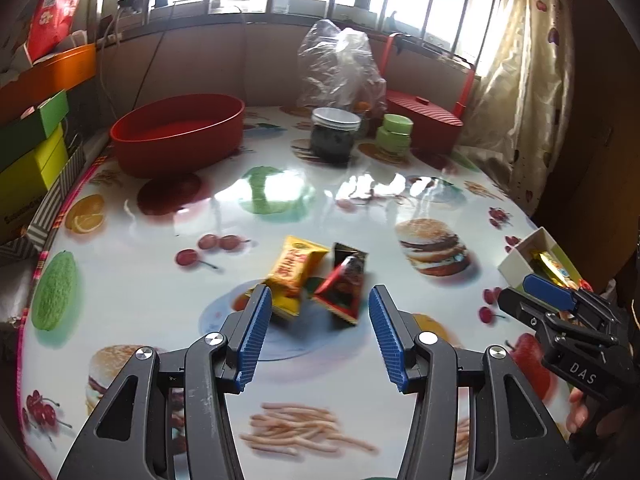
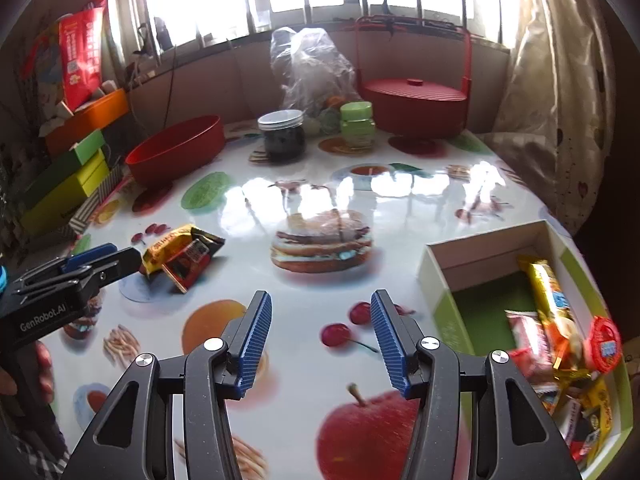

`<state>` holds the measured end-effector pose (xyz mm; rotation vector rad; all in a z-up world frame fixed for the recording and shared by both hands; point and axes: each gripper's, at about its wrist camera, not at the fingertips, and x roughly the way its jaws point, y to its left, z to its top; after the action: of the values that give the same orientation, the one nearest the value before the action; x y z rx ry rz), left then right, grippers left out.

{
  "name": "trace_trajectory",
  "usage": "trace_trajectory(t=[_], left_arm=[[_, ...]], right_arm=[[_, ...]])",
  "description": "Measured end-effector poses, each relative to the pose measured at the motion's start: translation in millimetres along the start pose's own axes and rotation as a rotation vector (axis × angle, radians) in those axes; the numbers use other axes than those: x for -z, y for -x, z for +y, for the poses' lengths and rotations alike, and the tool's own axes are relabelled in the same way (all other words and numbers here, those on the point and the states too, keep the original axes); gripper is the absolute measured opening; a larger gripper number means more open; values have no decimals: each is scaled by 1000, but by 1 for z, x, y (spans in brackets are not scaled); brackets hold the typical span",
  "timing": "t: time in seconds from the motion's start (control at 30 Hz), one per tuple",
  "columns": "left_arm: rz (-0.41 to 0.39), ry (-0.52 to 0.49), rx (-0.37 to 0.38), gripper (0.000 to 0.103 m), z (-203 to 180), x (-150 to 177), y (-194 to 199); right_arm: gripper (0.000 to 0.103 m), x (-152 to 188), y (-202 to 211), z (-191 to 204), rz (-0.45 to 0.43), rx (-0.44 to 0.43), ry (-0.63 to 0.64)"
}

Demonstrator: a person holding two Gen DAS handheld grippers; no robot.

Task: Organize snacks
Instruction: 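Move both open tools away from the box back over the table snacks, then grasp the dark red packet with the right tool while the left tool grasps the yellow peanut-candy packet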

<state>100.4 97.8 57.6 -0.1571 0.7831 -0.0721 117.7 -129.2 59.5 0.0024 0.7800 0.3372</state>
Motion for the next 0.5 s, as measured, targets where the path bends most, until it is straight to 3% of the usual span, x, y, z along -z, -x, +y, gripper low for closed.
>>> trace_trajectory(t=[0.3,0.5], left_arm=[[27,20,-18,52,24,2,-10],[29,38,-21,52,38,3,-9]], right_arm=[[51,-13,-24,28,33,-37,18],[52,-29,-51,39,80,-106,-70]])
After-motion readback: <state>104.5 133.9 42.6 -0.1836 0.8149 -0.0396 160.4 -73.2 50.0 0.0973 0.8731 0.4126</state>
